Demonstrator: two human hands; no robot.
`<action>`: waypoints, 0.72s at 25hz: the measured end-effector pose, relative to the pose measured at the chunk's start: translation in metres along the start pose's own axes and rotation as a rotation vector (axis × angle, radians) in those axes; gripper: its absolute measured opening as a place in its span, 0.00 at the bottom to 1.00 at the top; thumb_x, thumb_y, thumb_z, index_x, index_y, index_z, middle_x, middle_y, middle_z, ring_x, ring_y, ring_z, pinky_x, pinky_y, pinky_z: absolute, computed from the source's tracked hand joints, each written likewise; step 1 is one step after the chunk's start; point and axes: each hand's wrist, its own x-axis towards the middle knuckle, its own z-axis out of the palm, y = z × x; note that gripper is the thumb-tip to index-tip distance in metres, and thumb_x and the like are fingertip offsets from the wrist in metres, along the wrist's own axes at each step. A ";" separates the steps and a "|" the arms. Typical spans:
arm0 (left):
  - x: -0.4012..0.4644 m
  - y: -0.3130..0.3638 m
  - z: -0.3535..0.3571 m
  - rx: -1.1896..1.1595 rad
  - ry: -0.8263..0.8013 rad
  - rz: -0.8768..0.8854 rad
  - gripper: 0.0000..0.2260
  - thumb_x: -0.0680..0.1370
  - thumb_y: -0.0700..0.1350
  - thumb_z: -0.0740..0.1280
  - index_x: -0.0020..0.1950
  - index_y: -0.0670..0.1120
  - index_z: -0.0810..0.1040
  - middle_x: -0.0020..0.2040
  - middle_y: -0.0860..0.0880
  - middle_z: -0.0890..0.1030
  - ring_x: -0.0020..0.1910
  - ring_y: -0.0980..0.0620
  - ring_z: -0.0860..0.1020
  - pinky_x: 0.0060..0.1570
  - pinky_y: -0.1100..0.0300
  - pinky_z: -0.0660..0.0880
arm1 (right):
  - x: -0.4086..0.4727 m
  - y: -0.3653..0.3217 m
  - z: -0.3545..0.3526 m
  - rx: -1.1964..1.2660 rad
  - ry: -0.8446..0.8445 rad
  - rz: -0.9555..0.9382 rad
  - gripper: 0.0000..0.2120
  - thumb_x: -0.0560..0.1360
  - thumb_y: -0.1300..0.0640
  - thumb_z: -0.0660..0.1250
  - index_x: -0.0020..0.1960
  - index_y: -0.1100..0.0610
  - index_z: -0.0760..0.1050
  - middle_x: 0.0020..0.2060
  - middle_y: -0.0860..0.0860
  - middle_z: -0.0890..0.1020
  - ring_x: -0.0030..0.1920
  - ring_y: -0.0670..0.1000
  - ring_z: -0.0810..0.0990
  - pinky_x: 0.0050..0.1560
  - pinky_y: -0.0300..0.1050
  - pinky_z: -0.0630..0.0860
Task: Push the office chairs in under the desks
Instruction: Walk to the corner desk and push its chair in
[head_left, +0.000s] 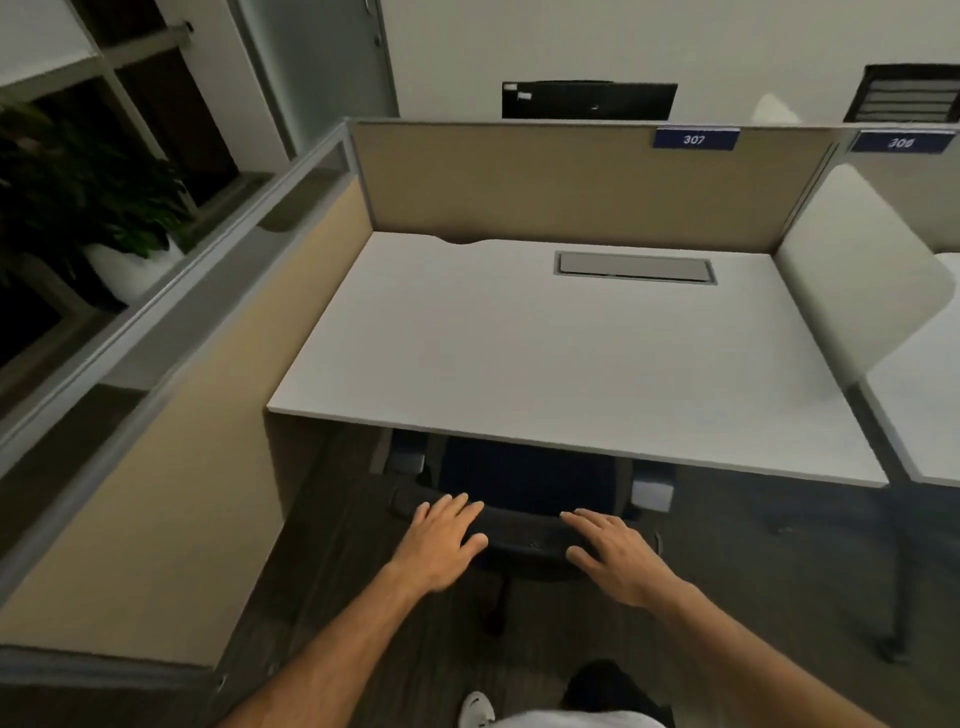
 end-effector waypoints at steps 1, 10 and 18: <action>0.004 -0.006 -0.001 0.013 -0.032 0.025 0.27 0.85 0.60 0.54 0.82 0.56 0.55 0.83 0.50 0.55 0.82 0.49 0.50 0.79 0.45 0.46 | 0.003 -0.001 0.006 -0.033 -0.022 0.025 0.28 0.83 0.37 0.52 0.81 0.41 0.53 0.81 0.47 0.58 0.80 0.53 0.55 0.78 0.60 0.52; 0.022 -0.048 0.006 0.146 -0.085 0.162 0.25 0.85 0.62 0.48 0.83 0.57 0.54 0.82 0.51 0.58 0.81 0.49 0.52 0.79 0.43 0.45 | 0.016 -0.005 0.025 -0.113 -0.028 0.177 0.28 0.83 0.36 0.45 0.82 0.43 0.53 0.79 0.47 0.63 0.79 0.53 0.58 0.77 0.63 0.47; 0.062 -0.061 0.007 0.160 -0.082 0.200 0.31 0.82 0.69 0.44 0.77 0.56 0.69 0.74 0.54 0.73 0.73 0.52 0.69 0.72 0.45 0.61 | 0.037 0.000 0.033 -0.218 0.066 0.220 0.34 0.80 0.31 0.39 0.75 0.45 0.69 0.69 0.44 0.76 0.69 0.51 0.72 0.70 0.57 0.63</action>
